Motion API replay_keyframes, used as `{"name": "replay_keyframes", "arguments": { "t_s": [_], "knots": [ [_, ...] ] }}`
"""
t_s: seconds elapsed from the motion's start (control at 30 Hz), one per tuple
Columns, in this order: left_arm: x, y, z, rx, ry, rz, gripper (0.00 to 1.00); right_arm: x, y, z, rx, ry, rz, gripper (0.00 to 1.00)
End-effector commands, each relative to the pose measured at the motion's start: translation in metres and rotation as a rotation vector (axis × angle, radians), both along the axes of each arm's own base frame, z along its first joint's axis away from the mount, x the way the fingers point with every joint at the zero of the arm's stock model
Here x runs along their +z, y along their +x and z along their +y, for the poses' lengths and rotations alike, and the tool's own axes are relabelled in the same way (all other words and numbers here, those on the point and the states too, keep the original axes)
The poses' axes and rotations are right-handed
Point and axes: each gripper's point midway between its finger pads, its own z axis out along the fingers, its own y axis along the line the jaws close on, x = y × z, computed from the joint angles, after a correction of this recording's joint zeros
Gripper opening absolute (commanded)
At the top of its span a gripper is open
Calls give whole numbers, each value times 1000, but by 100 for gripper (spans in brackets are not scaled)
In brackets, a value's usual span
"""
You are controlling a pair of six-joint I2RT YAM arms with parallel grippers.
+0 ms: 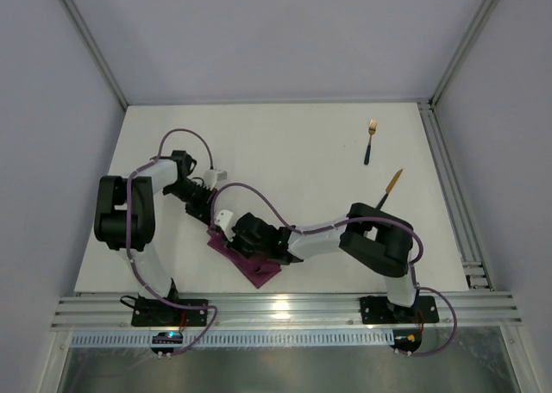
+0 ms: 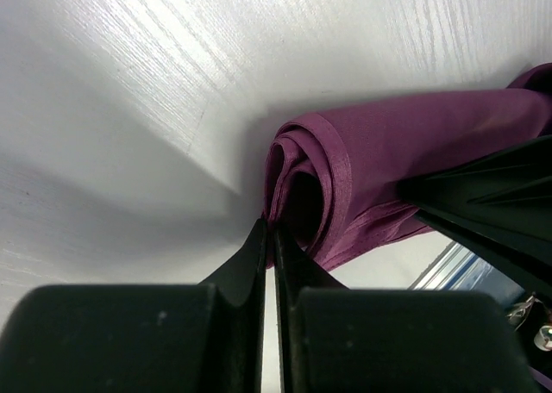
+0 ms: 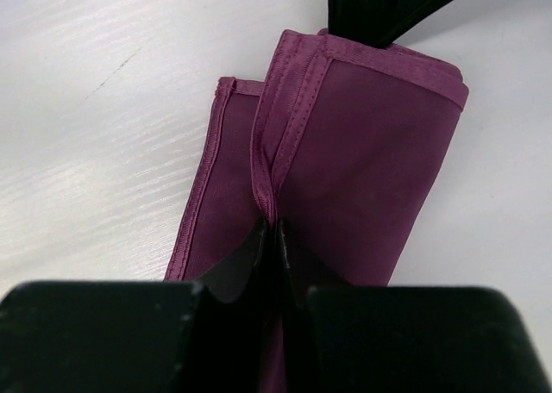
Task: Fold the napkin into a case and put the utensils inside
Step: Fold the 2/3-rectangle-folded napkin at the center of the board.
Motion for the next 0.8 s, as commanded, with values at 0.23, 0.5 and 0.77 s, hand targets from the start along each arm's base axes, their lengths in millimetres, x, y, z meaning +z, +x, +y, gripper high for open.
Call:
{"name": "replay_keyframes", "arguments": {
  "t_s": [0.23,0.5,0.77],
  "knots": [
    [34,6,16,30,-4,-120,27,9,6,-9,48,19,47,7],
    [75,31,37,108,-58,-274,34,12,9,-15,136,30,69,7],
    [100,-1,19,-222,-156,-580,37,17,15,-19,197,56,124,7]
  ]
}}
